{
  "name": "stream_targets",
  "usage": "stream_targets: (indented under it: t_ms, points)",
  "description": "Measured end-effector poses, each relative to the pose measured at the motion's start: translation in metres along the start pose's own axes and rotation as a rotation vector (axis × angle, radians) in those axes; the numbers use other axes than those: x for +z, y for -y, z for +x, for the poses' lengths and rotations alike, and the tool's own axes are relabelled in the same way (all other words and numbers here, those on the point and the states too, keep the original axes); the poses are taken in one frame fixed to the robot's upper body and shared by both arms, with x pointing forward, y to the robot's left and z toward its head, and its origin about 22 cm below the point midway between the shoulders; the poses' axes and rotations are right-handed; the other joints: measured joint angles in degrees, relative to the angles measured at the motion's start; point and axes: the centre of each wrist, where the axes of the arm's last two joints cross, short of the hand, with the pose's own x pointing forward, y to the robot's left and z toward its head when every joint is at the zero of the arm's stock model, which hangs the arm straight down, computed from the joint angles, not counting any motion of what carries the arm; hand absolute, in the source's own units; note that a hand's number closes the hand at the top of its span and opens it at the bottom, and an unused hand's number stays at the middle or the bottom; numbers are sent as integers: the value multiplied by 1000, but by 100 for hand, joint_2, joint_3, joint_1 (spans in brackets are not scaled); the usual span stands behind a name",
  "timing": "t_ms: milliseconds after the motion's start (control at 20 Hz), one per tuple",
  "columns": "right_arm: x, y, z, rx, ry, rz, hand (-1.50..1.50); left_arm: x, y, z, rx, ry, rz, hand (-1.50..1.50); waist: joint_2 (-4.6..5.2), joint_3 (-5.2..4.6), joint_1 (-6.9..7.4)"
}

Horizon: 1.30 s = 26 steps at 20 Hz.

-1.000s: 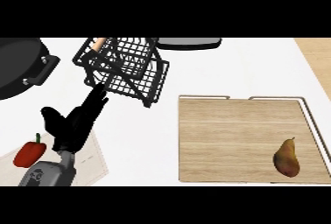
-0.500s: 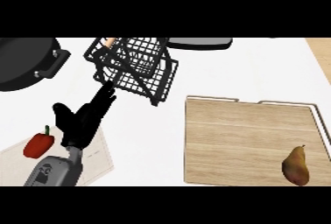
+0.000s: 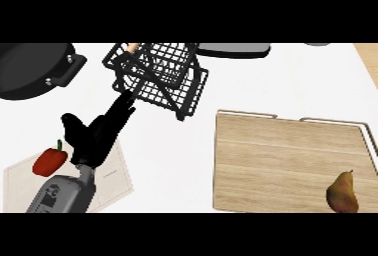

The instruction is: Pick the pear from the tray and place it in the tiered basket

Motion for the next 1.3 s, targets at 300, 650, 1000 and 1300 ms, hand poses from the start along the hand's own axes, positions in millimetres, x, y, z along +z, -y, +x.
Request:
stream_targets:
  t_ms: [300, 650, 1000, 1300]
  points:
    - [-4, -17, 24, 53, 41, 60, -150, -5, 4, -3, 0, -1, 0, 0, -25, 11, -30]
    - [-3, -41, 35, 119, 72, 31, -150, -2, 0, -5, 7, -16, 17, 0, -69, 19, -115]
    - [4, -68, 37, 144, 104, -51, -150, -2, -5, -9, 12, -16, 37, 0, -90, 26, -220]
    - [2, -90, 38, 135, 95, -81, -150, -1, -5, -10, 18, -19, 50, 0, -102, 34, -272]
